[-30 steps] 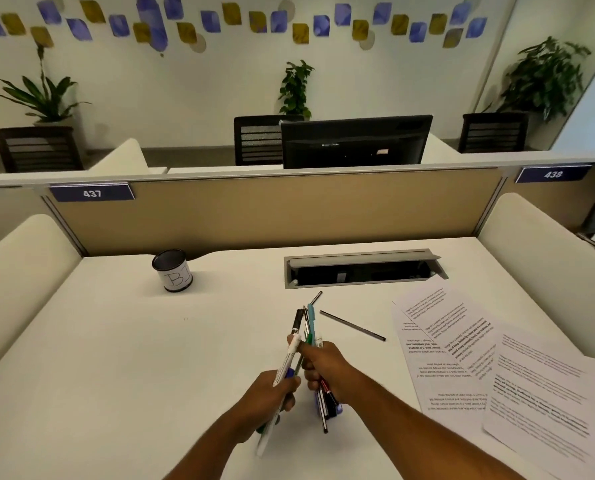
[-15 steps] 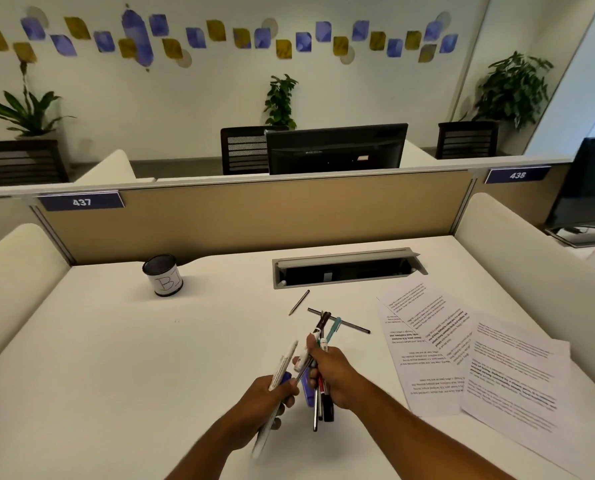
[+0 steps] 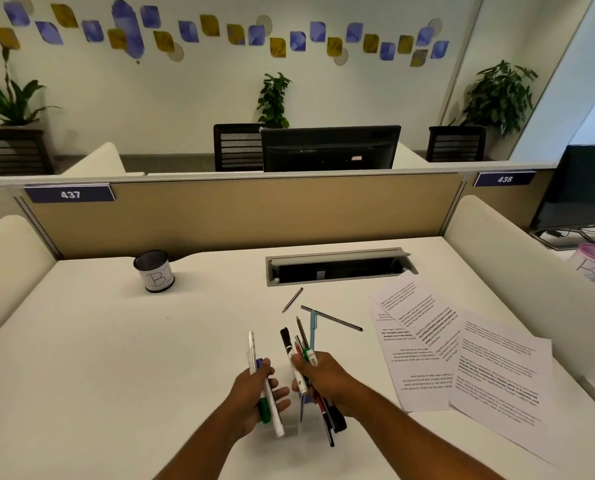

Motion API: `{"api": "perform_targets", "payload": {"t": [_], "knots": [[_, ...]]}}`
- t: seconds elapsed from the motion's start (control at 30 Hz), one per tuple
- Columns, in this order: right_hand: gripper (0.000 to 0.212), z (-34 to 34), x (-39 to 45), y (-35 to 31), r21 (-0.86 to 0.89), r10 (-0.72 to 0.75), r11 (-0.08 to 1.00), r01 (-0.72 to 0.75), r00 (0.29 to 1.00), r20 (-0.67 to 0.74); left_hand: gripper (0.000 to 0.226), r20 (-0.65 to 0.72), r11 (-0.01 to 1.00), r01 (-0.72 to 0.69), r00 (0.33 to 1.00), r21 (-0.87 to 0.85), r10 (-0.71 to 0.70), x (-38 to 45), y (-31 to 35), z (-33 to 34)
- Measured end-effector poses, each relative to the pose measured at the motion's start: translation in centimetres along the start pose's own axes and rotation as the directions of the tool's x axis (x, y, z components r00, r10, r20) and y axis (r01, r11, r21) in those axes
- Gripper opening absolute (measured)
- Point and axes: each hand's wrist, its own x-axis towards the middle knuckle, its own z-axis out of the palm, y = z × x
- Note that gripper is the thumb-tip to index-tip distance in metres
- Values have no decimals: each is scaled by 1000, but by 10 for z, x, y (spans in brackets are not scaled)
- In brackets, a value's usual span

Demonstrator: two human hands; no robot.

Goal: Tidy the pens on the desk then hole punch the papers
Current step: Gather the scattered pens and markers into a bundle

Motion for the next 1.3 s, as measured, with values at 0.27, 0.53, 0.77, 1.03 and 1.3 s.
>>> {"api": "perform_targets", "payload": {"t": [0.27, 0.53, 0.77, 1.03, 1.3], "knots": [[45, 14, 4, 2, -155, -35, 988, 25, 997, -65, 49, 134, 993, 99, 987, -63, -90, 3, 7, 18], [32, 15, 4, 10, -262, -34, 965, 24, 999, -33, 31, 138, 997, -17, 990, 80, 6, 2, 1, 14], [39, 6, 20, -3, -153, -27, 988, -3, 981, -194, 24, 162, 994, -84, 984, 64, 73, -8, 3, 15], [35, 14, 31, -6, -142, -27, 990, 0, 981, -191, 33, 271, 980, -118, 960, 162, 70, -19, 7, 25], [40, 15, 25, -2, -39, 100, 993, -107, 984, -149, 28, 322, 910, -224, 941, 349, 108, -18, 2, 27]]}}
